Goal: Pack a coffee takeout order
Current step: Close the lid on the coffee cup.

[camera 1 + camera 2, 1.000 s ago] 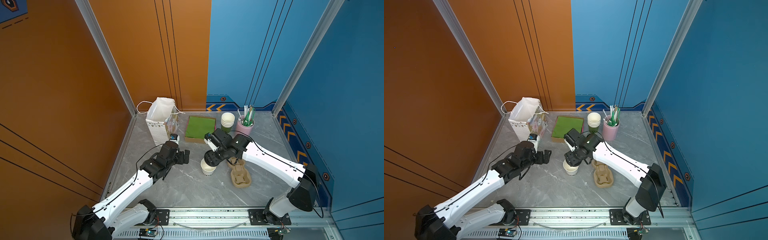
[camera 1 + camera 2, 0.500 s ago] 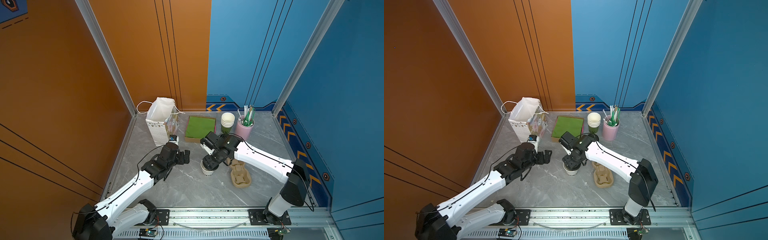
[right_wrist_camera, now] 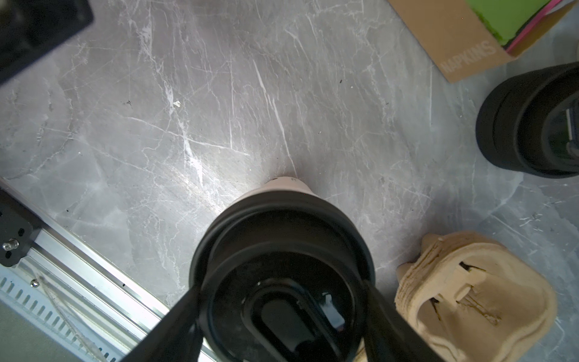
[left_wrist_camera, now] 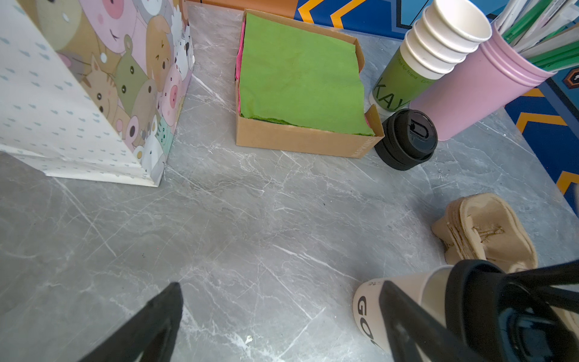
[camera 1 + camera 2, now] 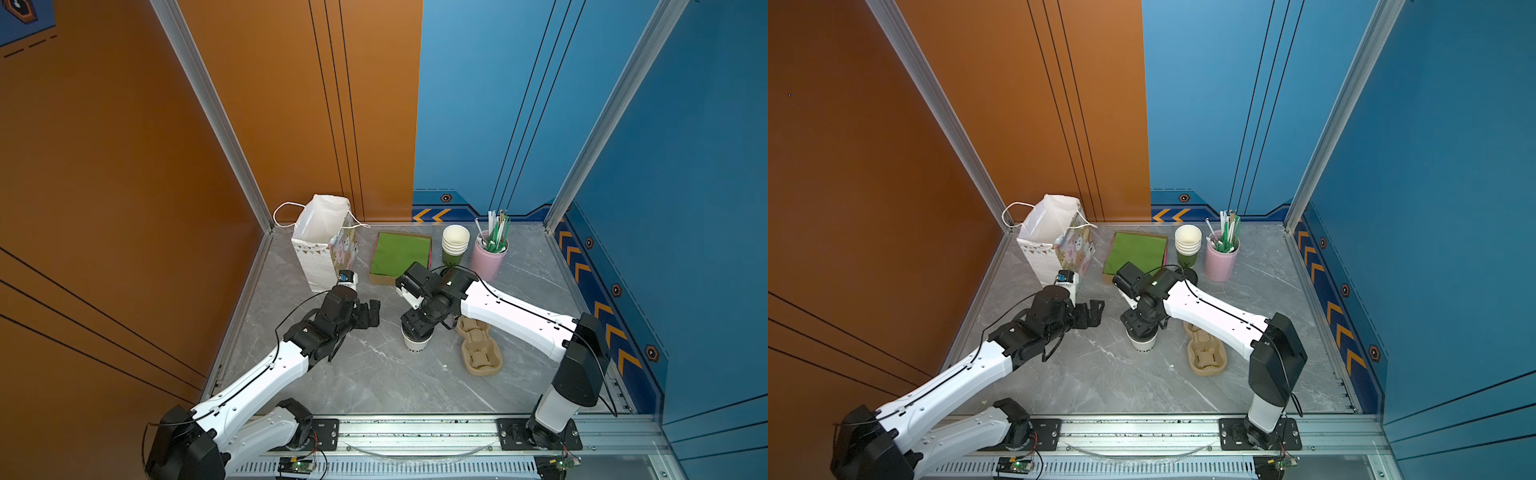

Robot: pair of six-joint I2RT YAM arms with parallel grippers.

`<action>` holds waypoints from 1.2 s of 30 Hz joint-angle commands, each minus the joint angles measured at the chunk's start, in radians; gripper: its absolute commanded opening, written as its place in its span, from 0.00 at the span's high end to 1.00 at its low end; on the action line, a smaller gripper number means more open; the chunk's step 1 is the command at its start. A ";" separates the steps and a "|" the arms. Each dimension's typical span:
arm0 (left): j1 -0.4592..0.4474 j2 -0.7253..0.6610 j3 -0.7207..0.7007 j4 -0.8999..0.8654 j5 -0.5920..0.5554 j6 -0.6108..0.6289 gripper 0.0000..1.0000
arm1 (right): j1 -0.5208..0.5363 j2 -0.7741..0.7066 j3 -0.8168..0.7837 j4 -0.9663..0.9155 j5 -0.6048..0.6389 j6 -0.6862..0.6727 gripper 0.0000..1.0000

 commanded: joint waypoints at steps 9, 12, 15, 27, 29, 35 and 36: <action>0.001 0.016 -0.022 0.021 0.037 -0.024 0.02 | 0.014 0.028 0.040 -0.045 0.037 -0.019 0.26; 0.000 0.016 -0.021 0.057 0.040 -0.025 0.02 | 0.016 0.035 0.045 -0.053 0.044 -0.022 0.26; 0.000 0.016 -0.024 0.057 0.040 -0.024 0.02 | 0.018 0.039 0.046 -0.056 0.045 -0.022 0.26; 0.001 0.011 -0.031 0.057 0.039 -0.025 0.02 | 0.025 0.056 0.050 -0.069 0.053 -0.024 0.26; 0.001 0.009 -0.032 0.057 0.038 -0.026 0.02 | 0.025 0.057 0.052 -0.072 0.058 -0.023 0.26; 0.001 0.007 -0.034 0.062 0.039 -0.029 0.02 | 0.030 0.066 0.056 -0.076 0.064 -0.025 0.26; 0.001 0.007 -0.036 0.062 0.040 -0.029 0.02 | 0.030 0.066 0.058 -0.080 0.071 -0.025 0.26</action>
